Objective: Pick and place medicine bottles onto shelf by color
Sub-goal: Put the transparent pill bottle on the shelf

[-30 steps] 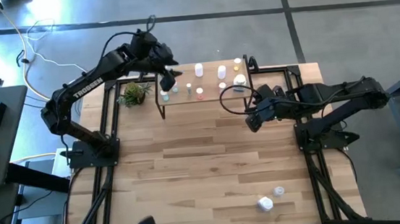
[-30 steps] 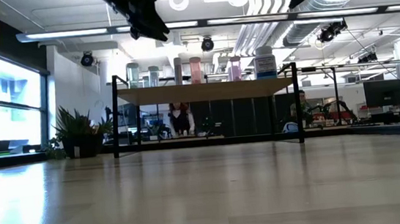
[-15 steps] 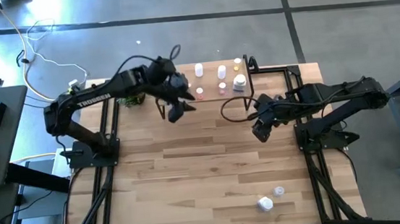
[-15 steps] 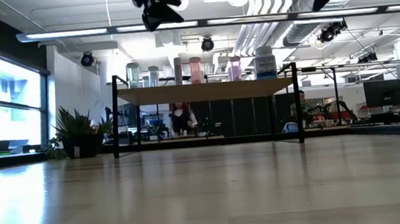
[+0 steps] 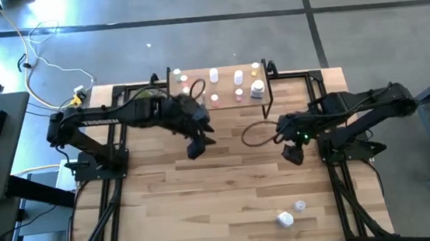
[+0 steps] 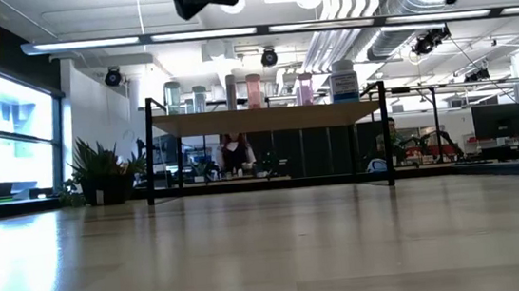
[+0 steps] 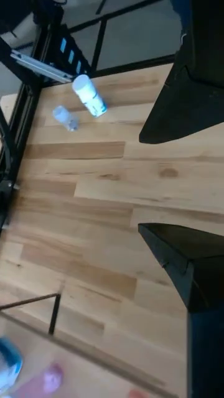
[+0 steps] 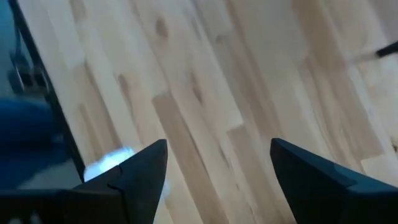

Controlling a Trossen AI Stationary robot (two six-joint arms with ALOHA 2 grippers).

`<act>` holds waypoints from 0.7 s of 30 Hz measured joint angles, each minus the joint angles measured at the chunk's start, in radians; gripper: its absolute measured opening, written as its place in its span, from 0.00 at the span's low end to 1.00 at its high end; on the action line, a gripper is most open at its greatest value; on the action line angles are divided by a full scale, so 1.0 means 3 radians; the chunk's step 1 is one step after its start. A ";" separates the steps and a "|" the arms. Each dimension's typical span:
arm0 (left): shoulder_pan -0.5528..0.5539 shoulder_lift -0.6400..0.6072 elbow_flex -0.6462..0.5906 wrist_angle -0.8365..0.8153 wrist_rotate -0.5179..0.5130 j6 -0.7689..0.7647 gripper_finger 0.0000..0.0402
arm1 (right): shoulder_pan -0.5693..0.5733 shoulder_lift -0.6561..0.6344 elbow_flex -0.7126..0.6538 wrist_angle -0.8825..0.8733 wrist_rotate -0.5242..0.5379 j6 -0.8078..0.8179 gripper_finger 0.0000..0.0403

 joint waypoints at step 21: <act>-0.0972 0.0000 0.0000 -0.0249 -0.1063 -0.0862 0.53 | 0.1428 -0.0006 -0.1078 0.0582 -0.0200 0.1479 0.69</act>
